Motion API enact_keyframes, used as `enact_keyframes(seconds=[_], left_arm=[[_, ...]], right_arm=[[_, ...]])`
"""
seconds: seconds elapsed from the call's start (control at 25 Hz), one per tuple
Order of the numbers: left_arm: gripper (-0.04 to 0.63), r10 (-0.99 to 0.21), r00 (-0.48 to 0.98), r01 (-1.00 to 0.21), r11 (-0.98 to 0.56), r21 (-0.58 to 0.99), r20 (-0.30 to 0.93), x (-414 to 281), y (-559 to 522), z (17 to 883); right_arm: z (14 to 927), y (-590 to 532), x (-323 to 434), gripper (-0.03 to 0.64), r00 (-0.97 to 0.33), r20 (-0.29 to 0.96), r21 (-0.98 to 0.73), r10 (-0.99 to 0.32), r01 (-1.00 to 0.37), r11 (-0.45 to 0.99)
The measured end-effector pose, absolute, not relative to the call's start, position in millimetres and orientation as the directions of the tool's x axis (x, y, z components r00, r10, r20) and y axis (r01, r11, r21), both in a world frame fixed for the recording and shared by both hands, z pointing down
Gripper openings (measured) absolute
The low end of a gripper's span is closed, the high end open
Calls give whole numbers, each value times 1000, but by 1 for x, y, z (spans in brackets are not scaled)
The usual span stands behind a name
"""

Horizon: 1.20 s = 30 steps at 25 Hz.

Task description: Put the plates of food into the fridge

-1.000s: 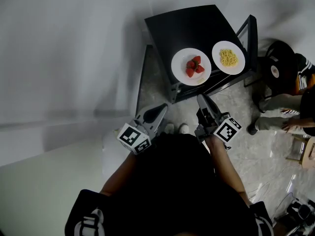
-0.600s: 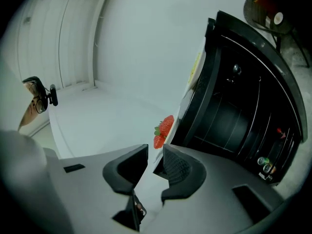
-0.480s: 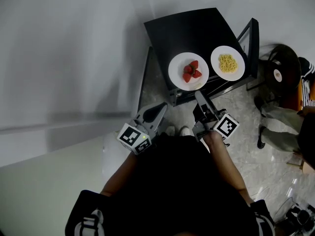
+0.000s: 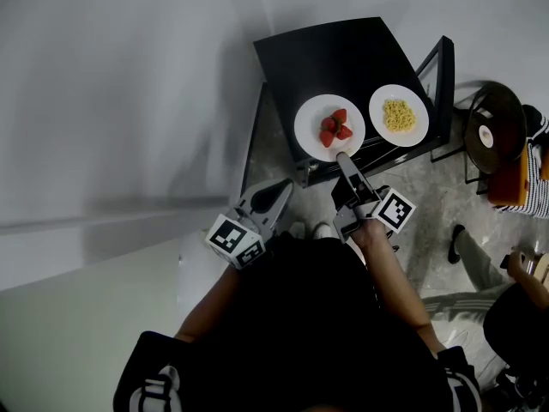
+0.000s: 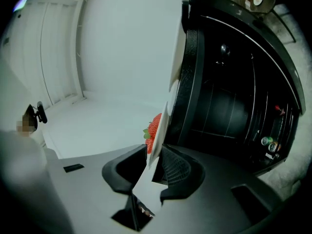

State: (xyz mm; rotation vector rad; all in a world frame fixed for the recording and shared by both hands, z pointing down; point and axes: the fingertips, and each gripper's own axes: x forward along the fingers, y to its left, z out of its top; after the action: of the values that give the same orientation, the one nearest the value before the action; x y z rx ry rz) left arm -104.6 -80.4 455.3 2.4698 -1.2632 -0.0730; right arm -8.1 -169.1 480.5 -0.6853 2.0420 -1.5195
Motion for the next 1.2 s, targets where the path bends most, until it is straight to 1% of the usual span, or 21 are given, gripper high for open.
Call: enact_keyframes(seconds=[0.08,0.12,0.28,0.48,0.8,1.2], left_arm=[[23,-792,600,-773,-535,341,117,-107,-82,455],[23,-791,600,-772,-536,342,116,-107,-82,455],[23,-790,604,-766,-537,355,108,-109,-77,457],[23,-788,607,-763,-541,355,105,-109,-70,453],[23,-785,612,-757,-544,362,98,-100,-46,442],[23,-770,629,-739,-554,383,101,-90,-38,458]], right_arm=[[481,-172,-11,96,-745,-92,-970,-661,-82,228],[481,-173,-11,66,-744,-90,-973,-662,-77,219],[484,-171,-9,52,-732,-99,-984,-674,-29,176],[478,-158,-6,48,-741,-96,-983,-665,-34,179],[467,-116,16,44,-731,-118,-989,-672,29,142],[486,-80,44,43,-733,-100,-993,-673,33,112]])
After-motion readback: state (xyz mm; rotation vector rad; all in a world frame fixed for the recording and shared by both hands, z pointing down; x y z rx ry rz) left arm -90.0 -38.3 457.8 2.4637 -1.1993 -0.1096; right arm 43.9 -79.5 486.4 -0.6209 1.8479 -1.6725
